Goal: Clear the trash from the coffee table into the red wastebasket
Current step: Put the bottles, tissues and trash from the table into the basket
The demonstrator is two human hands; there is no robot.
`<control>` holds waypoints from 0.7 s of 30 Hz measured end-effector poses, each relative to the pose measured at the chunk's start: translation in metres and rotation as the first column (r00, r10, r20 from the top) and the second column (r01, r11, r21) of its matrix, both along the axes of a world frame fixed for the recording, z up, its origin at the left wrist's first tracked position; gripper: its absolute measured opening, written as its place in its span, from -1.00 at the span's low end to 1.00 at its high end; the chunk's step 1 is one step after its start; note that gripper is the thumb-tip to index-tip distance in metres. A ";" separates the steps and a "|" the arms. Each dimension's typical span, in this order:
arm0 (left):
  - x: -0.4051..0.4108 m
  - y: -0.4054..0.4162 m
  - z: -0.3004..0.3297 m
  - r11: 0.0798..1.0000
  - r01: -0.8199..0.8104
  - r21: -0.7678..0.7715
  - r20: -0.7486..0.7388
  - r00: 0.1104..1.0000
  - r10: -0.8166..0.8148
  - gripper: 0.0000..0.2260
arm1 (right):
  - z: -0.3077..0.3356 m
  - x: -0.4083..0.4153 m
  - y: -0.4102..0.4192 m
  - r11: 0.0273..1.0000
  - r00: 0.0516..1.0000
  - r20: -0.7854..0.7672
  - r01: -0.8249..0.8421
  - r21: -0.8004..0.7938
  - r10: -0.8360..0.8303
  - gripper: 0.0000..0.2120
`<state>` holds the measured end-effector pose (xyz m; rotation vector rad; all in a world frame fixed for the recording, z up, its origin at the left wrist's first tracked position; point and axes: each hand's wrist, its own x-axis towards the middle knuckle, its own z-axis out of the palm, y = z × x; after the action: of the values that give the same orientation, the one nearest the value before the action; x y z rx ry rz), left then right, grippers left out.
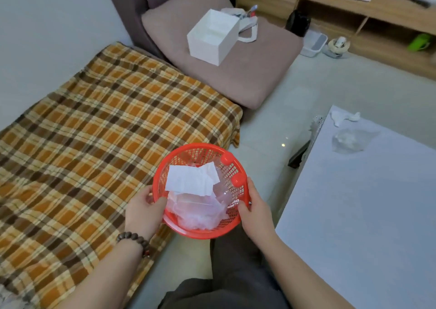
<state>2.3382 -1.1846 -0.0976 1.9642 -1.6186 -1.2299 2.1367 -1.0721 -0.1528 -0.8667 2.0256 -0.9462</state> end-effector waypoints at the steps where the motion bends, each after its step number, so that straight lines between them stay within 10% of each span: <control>1: -0.015 -0.013 0.001 1.000 0.013 -0.003 -0.004 1.000 -0.014 -0.87 | -0.002 -0.012 -0.008 1.000 1.000 0.008 0.019 0.002 -0.019 -0.39; 21: -0.386 -0.153 -0.012 0.834 0.551 -0.027 0.063 0.834 -0.548 -0.86 | -0.028 -0.299 -0.060 0.854 0.851 0.081 0.519 0.028 -0.519 -0.45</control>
<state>1.9520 -1.3373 -0.1100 1.5522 -2.3223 -1.3160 1.8381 -1.1322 -0.1807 -0.2538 2.2288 -1.2411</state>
